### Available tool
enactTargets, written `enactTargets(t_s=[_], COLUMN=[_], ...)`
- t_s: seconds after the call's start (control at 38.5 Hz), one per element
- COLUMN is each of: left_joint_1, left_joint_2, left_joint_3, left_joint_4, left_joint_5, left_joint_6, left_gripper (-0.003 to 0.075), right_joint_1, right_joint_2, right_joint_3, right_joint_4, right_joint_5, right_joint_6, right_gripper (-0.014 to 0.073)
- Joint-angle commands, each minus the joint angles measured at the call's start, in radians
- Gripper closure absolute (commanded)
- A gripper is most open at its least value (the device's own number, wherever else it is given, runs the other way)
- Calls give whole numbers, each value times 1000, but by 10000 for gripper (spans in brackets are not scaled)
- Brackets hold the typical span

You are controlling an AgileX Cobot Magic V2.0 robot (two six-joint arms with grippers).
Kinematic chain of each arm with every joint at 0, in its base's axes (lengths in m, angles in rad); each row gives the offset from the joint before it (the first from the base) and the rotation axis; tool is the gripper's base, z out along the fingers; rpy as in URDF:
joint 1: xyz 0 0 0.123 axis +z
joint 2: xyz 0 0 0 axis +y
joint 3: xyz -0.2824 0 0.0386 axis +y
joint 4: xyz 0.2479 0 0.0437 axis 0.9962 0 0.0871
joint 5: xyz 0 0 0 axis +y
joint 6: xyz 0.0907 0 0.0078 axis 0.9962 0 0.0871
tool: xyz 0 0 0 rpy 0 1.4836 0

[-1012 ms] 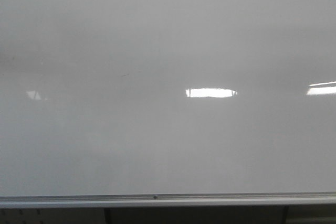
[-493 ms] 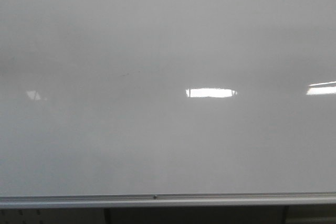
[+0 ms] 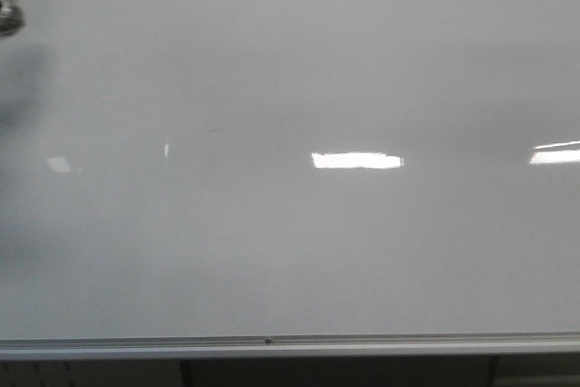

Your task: Write number 0 on whiteboard

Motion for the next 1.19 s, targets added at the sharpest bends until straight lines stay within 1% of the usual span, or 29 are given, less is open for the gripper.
enactTargets(t_s=[0.0,0.08,0.18,0.31,0.39,0.49,0.65,0.78,0.91,1.17], left_joint_1=[-92,-155,-228,-306,-348,-383,-399,-399,-399,-399], left_joint_2=[-37,-37,-37,-37,-37,-37,-37,-37,-37,-37], left_joint_3=[-41,-41,-41,-41,-41,-41,-41,-41,-41,-41], left_joint_4=[-238,-310,-325,-330,-351,-401,-471,-484,-484,-484], left_joint_5=[113,204,296,387,430,462,491,510,511,511], left_joint_6=[223,310,369,429,470,527,578,598,598,599], left_gripper=[733,733,733,733,733,733,733,733,733,733], right_joint_1=[7,12,24,38,39,39,39,55,100,264], right_joint_2=[61,105,164,248,303,380,522,628,705,854], right_joint_3=[-82,-121,-169,-225,-257,-289,-325,-344,-376,-495], right_joint_4=[25,48,108,259,379,522,716,857,901,902], right_joint_5=[21,75,160,262,334,424,571,612,611,611], right_joint_6=[-3,-10,-79,-214,-320,-443,-602,-698,-738,-741], right_gripper=[142,142,142,128,92,53,50,50,50,50])
